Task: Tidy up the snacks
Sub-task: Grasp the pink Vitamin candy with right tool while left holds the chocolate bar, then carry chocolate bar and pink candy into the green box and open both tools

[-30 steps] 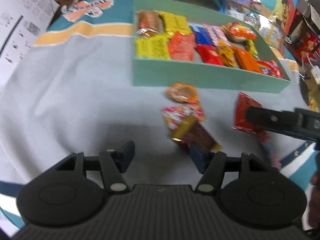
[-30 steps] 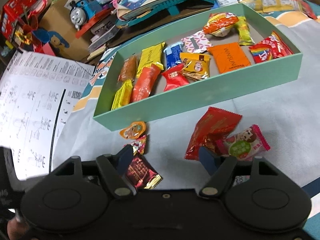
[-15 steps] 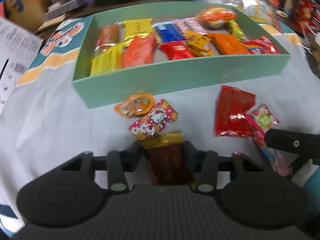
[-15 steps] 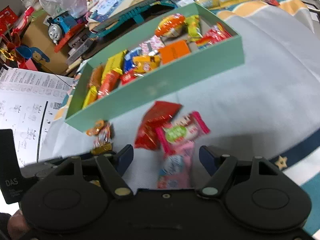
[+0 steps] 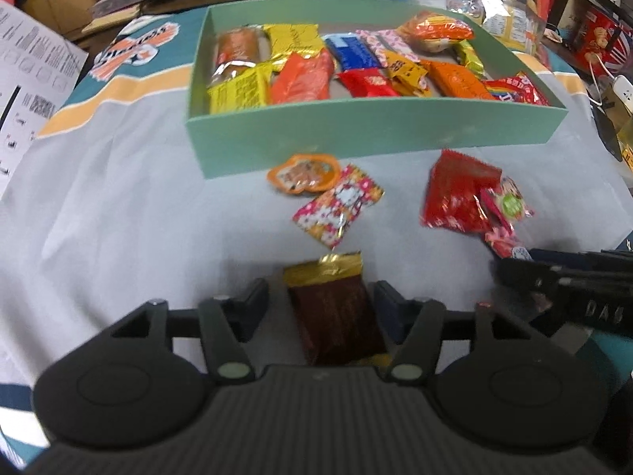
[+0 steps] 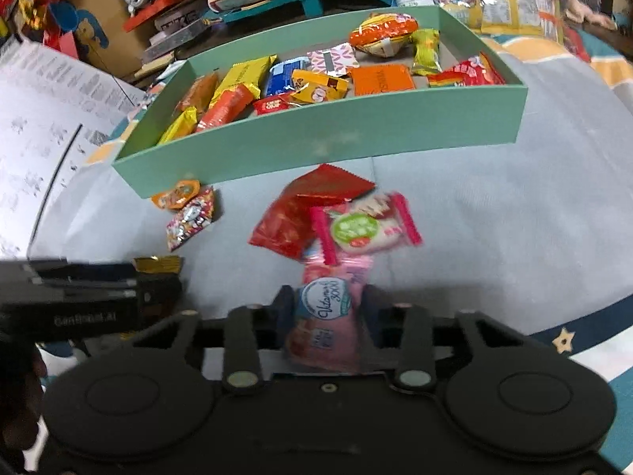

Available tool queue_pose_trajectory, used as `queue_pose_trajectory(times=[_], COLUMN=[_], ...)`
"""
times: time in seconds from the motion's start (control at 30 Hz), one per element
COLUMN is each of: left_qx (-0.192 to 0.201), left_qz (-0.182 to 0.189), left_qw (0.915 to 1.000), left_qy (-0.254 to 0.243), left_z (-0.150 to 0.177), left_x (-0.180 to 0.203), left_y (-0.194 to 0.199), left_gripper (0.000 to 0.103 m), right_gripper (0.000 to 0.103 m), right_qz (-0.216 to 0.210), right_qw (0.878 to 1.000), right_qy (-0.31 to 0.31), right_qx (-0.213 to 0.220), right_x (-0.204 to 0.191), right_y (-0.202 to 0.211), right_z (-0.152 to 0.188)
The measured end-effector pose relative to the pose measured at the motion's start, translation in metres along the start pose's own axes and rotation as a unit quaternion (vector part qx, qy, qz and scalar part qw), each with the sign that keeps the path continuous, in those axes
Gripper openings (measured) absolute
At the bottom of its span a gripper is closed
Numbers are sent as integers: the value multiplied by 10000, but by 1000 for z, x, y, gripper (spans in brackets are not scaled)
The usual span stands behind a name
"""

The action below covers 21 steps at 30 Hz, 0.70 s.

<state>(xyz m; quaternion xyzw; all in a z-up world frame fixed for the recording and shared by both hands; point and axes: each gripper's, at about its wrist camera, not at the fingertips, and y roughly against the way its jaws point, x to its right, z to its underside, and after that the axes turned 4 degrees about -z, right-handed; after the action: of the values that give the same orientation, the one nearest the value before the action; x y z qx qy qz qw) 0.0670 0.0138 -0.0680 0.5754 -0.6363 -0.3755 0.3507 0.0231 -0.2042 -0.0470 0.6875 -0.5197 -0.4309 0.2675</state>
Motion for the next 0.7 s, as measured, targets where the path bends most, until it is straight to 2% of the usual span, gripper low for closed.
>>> queue_pose_trajectory(times=[0.2, 0.3, 0.47, 0.5, 0.6, 0.67, 0.7], left_qx=[-34, 97, 97, 75, 91, 112, 132], left_qz=[-87, -210, -161, -158, -156, -139, -140], left_qw=[9999, 9992, 9994, 9995, 9996, 9995, 9994], left_qy=[-145, -316, -278, -273, -225, -272, -286], left_z=[7, 11, 13, 13, 17, 18, 18], left_x=[7, 12, 8, 7, 4, 6, 7], left_y=[2, 6, 9, 9, 9, 10, 11], left_gripper=[63, 38, 38, 43, 45, 39, 37], right_gripper=[30, 30, 32, 32, 32, 31, 30], right_qz=[-222, -256, -169, -150, -68, 22, -64], right_qw=[9997, 9996, 9998, 9998, 9993, 9980, 9980], right_qy=[-65, -64, 104, 140, 361, 629, 619], right_qx=[-95, -118, -80, -73, -50, -68, -114], right_x=[0, 3, 1, 0, -5, -12, -14], right_y=[1, 1, 4, 5, 5, 5, 5], right_z=[3, 3, 10, 11, 13, 14, 14])
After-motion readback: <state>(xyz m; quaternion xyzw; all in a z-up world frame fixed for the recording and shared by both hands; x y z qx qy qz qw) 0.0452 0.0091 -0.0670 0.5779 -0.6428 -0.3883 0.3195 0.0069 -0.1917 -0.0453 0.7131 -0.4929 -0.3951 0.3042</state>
